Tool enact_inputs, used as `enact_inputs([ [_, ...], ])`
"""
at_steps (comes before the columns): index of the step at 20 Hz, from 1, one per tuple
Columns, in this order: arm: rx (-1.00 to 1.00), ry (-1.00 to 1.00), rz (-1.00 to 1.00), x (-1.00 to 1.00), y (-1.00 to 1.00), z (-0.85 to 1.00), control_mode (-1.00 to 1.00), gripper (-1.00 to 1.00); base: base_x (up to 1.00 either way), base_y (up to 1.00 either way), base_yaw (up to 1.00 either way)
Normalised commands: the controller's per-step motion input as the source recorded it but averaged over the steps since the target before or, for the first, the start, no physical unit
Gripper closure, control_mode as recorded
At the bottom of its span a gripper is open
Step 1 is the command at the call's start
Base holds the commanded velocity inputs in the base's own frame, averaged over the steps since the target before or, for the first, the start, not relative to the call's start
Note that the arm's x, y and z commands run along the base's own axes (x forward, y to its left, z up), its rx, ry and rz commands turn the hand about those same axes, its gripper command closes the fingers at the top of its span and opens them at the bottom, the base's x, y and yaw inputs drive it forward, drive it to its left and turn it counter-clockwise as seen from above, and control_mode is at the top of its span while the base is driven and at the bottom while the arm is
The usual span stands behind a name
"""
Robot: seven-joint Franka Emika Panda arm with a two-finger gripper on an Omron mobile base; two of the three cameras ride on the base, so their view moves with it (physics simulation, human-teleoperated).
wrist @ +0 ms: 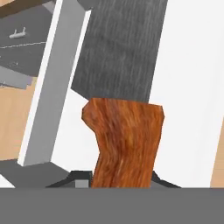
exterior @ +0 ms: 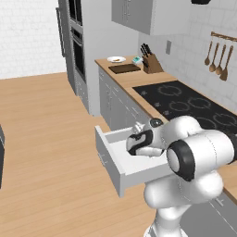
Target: Pick up the knife from the drawer and place it on the cutting board. Then place the meat from the plate to the cutting board.
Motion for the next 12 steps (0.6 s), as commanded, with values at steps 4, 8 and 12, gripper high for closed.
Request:
enact_inputs([
  [4,0.0,-0.23,0.0,-0.47,0.02,1.0,-1.0,1.0,0.0,0.0,0.0],
  [8,-0.04,-0.05,0.0,-0.51,-0.06,1.0,-1.0,1.0,0.0,0.0,0.0],
  [12,-0.04,0.11,0.02,-0.32,-0.01,0.94,-1.0,1.0,0.0,0.0,0.0],
])
